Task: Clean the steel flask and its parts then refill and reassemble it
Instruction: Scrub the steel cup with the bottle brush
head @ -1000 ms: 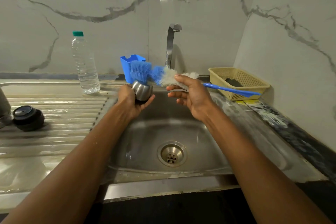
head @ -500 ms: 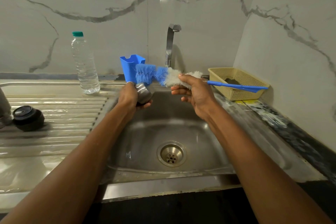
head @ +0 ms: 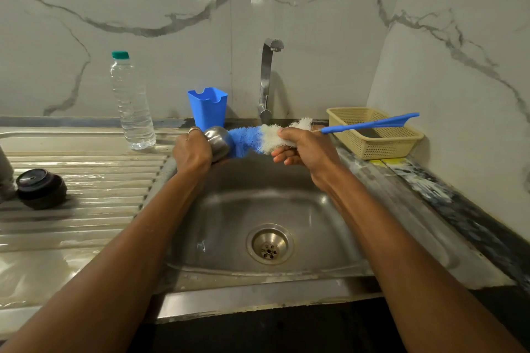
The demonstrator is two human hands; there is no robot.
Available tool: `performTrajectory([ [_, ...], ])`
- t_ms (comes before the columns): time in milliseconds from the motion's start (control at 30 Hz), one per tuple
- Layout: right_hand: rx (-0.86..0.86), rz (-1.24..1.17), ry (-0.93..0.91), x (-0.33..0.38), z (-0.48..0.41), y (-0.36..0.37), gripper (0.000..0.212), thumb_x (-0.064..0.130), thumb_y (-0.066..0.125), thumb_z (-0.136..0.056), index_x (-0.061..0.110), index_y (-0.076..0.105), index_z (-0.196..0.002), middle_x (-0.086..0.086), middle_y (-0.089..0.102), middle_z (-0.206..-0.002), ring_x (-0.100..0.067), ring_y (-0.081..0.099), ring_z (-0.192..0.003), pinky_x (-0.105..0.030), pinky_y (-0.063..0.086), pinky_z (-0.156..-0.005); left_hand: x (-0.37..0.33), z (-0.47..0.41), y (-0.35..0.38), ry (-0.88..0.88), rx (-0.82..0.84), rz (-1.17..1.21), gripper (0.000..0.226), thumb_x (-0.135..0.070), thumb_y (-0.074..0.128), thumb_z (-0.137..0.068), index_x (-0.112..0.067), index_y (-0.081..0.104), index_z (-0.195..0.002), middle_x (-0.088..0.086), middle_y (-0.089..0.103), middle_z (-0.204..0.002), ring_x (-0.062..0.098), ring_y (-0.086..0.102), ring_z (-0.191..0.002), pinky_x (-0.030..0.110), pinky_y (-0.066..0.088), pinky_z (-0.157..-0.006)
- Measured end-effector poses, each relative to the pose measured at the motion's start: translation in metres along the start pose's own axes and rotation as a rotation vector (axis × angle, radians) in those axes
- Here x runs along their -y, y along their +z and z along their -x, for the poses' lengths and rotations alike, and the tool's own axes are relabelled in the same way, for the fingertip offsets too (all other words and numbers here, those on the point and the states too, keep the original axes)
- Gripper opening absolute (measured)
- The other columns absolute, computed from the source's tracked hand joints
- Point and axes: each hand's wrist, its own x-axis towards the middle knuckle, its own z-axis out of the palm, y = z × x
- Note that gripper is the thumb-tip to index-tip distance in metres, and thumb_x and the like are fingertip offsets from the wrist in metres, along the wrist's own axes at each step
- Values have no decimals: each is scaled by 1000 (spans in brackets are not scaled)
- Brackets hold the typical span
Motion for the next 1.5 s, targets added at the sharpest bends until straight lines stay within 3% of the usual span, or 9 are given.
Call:
performTrajectory([
  [167, 45, 41, 0, -1, 1, -2, 15, 14, 64, -93, 0, 70, -89, -16, 73, -68, -19, 67, -53, -21, 50, -49, 1, -1, 0, -9, -50, -32, 43, -21, 34, -105, 1, 60, -131, 19, 60, -128, 24, 45, -98, 34, 32, -83],
  [333, 116, 64, -10, 3, 6, 0, 16, 12, 63, -94, -3, 69, -92, -16, 71, -64, -18, 64, -48, -20, 50, -47, 1, -5, -3, -29, -50, -69, 44, -22, 33, -105, 0, 59, -134, 20, 59, -136, 31, 51, -107, 32, 29, -83],
  [600, 116, 81, -22, 2, 9, 5, 21, 9, 62, -93, -10, 69, -98, -18, 69, -63, -18, 62, -45, -20, 50, -45, 3, -5, 3, -37, 48, 38, 43, -27, 32, -105, -3, 60, -128, 11, 60, -113, 25, 53, -99, 37, 38, -83],
  [700, 140, 77, -51, 7, 10, 7, 18, 8, 63, -93, -9, 68, -95, -19, 69, -62, -19, 61, -44, -20, 49, -44, 4, -5, 3, -43, 88, 70, 41, -28, 32, -105, -6, 60, -124, 11, 62, -116, 23, 56, -99, 35, 39, -82],
  [800, 55, 83, -43, 6, 6, 6, 24, 9, 64, -91, -13, 67, -100, -19, 69, -61, -19, 62, -44, -21, 49, -44, 3, -7, 2, -27, 103, 67, 41, -29, 32, -106, -7, 59, -128, 10, 60, -116, 22, 54, -101, 33, 37, -83],
  [1033, 88, 120, -95, 16, 10, 3, 23, 11, 65, -89, -12, 69, -93, -21, 69, -63, -24, 62, -48, -24, 49, -46, 6, -9, 2, 38, 214, 89, 37, -38, 34, -106, -19, 63, -93, 12, 69, -108, 25, 64, -98, 44, 51, -93],
  [1167, -50, 254, -124, 13, 8, 0, 20, 14, 65, -84, -6, 71, -82, -19, 71, -62, -25, 66, -51, -27, 52, -52, 7, -9, 5, 195, 215, -37, 34, -35, 38, -104, -29, 63, -82, 10, 68, -107, 27, 63, -101, 43, 50, -95],
  [1333, 9, 328, -160, 16, 10, 3, 24, 16, 66, -83, -8, 71, -81, -17, 71, -61, -24, 66, -50, -27, 51, -51, 11, -6, 2, 396, 294, -208, 54, -53, 30, -107, -21, 72, -95, 5, 70, -94, 23, 64, -93, 40, 51, -87],
  [1500, -76, 349, -182, 13, 9, 1, 22, 16, 66, -83, -5, 71, -81, -15, 71, -60, -25, 67, -50, -30, 56, -55, 15, -3, 2, 506, 367, -315, 60, -62, 31, -104, -23, 76, -104, 4, 70, -78, 23, 70, -76, 39, 58, -81],
])
